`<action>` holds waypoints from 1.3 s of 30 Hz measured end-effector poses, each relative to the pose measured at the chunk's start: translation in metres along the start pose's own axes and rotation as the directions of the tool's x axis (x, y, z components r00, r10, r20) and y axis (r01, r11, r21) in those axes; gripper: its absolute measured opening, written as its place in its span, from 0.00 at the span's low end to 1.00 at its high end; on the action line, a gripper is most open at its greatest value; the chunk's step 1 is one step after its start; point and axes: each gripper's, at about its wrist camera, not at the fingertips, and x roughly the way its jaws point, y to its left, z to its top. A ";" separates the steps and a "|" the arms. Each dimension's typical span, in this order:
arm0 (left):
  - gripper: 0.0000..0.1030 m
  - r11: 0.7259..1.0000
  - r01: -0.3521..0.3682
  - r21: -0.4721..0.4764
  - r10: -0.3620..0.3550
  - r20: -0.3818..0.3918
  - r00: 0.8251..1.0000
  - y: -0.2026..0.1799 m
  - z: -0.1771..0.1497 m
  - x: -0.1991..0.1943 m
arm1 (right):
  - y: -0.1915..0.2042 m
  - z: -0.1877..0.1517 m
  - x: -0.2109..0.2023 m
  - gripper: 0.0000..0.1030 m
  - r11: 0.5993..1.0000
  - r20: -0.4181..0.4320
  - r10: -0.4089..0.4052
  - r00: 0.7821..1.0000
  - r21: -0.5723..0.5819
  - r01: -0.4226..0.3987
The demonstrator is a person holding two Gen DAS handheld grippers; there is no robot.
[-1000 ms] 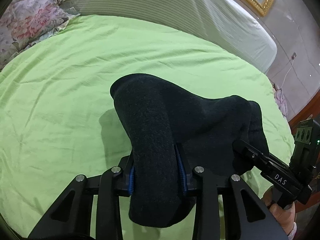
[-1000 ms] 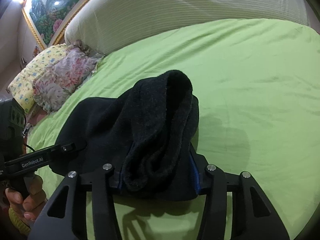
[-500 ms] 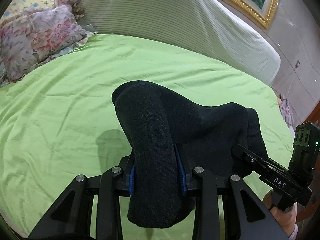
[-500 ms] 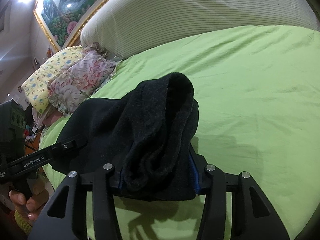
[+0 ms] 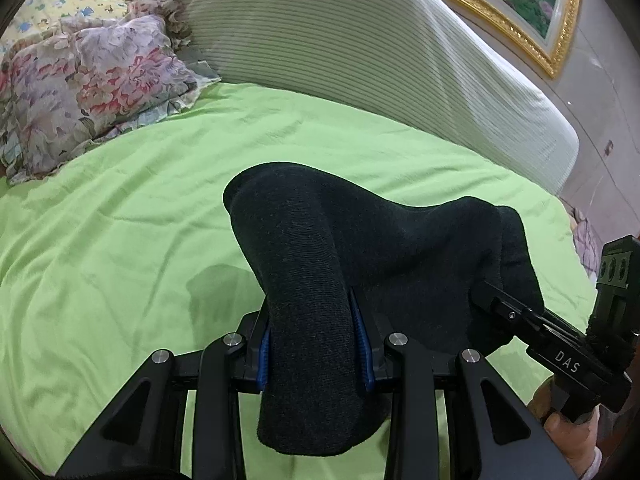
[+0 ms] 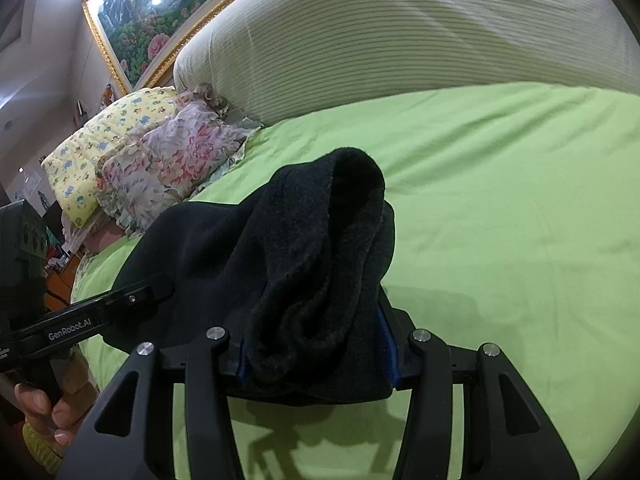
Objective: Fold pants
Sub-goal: 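Grasp the bundle edge with the left gripper while the right gripper grasps beside it, then press the bundle flat and open both grippers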
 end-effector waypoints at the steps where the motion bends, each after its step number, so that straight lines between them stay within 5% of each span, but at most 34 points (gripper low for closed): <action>1: 0.33 1.000 -0.006 0.003 0.006 0.002 1.000 0.002 0.003 0.002 | 0.001 0.003 0.003 0.49 1.000 0.002 0.002 1.000 -0.005 -0.002; 11: 0.33 0.999 -0.032 -0.010 0.032 0.007 0.999 0.026 0.027 0.031 | 0.002 0.021 0.044 0.49 1.000 -0.018 0.021 1.000 -0.014 -0.022; 22: 0.37 0.997 -0.048 -0.053 0.046 -0.040 0.998 0.047 0.013 0.054 | -0.004 0.013 0.066 0.55 1.000 -0.067 0.007 0.998 -0.011 -0.007; 30: 0.65 0.995 -0.072 -0.072 0.069 -0.040 0.997 0.054 0.009 0.058 | -0.023 0.006 0.065 0.67 0.999 -0.070 0.011 0.998 0.041 -0.008; 39: 0.75 0.991 -0.082 -0.103 0.078 -0.043 0.996 0.056 0.000 0.051 | -0.037 0.003 0.050 0.77 0.997 -0.037 0.019 0.999 0.076 -0.016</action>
